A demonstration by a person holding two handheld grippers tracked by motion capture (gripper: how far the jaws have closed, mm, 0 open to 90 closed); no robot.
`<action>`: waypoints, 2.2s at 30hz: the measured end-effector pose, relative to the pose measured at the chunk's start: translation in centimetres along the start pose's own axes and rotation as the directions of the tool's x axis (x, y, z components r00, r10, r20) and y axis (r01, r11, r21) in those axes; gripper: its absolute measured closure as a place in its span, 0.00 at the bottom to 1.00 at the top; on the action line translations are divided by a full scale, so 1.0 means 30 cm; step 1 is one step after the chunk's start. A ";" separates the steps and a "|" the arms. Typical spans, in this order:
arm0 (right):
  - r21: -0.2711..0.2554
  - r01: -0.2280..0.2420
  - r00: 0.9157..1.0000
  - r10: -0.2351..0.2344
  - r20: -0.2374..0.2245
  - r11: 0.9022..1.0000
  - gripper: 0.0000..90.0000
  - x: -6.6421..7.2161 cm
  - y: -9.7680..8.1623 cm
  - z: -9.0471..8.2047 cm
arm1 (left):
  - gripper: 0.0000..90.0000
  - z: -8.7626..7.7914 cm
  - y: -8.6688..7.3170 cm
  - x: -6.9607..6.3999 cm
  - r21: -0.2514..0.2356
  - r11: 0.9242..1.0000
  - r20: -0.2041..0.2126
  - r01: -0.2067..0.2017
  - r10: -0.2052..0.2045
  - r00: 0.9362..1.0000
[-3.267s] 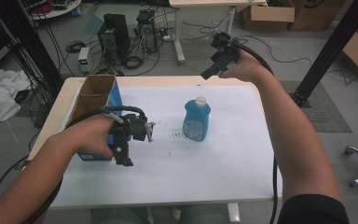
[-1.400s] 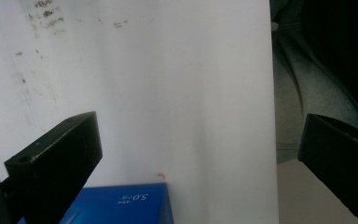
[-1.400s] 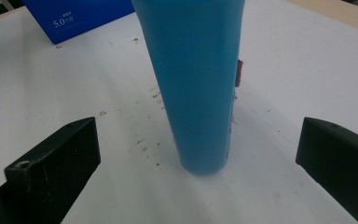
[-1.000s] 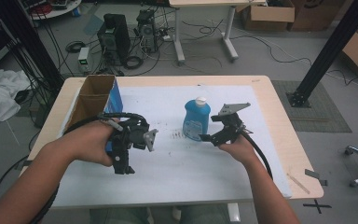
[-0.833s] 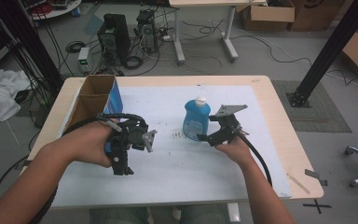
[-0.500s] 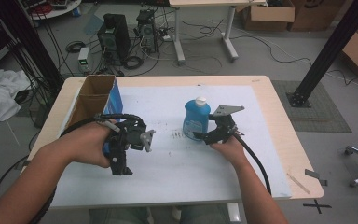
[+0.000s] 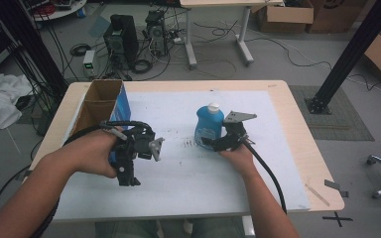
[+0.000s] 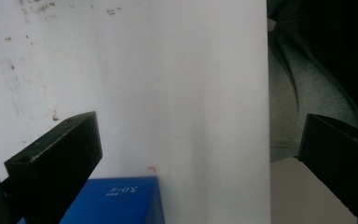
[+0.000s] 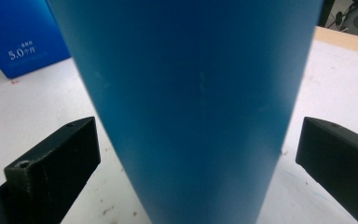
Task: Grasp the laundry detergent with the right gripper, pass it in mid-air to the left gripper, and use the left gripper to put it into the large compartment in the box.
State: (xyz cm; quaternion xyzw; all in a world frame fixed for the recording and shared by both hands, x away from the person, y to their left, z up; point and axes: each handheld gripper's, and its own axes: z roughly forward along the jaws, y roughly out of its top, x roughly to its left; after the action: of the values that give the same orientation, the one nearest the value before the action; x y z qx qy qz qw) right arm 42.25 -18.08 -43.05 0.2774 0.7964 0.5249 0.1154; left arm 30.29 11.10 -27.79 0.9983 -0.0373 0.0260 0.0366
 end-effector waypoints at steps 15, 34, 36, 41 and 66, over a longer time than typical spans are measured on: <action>-0.040 -0.025 1.000 0.025 0.008 0.999 0.05 0.001 -0.004 0.014 | 0.00 0.003 -0.011 0.002 0.008 1.000 0.001 0.005 -0.005 1.000; -0.049 -0.008 1.000 0.009 0.009 0.999 0.22 0.006 -0.008 0.010 | 0.00 0.006 -0.002 0.005 0.011 1.000 0.002 0.004 -0.004 1.000; -0.050 -0.012 1.000 0.012 0.007 0.999 0.23 0.006 -0.008 0.009 | 0.00 0.007 -0.002 0.005 0.010 1.000 0.002 0.003 -0.003 1.000; -0.058 -0.011 1.000 0.011 0.005 0.998 0.27 0.006 -0.006 0.004 | 0.00 0.009 -0.001 0.007 0.015 1.000 0.003 0.004 -0.004 1.000; -0.079 -0.003 1.000 0.002 -0.007 0.997 0.37 0.004 -0.020 0.011 | 0.00 0.014 -0.012 0.006 0.011 1.000 0.004 0.017 -0.017 1.000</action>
State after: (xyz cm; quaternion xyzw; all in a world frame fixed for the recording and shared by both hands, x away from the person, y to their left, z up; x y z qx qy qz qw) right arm 42.12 -17.95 -43.72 0.2717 0.7751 0.5570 0.1228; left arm 30.51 11.42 -28.22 0.9988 -0.0288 0.0240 0.0312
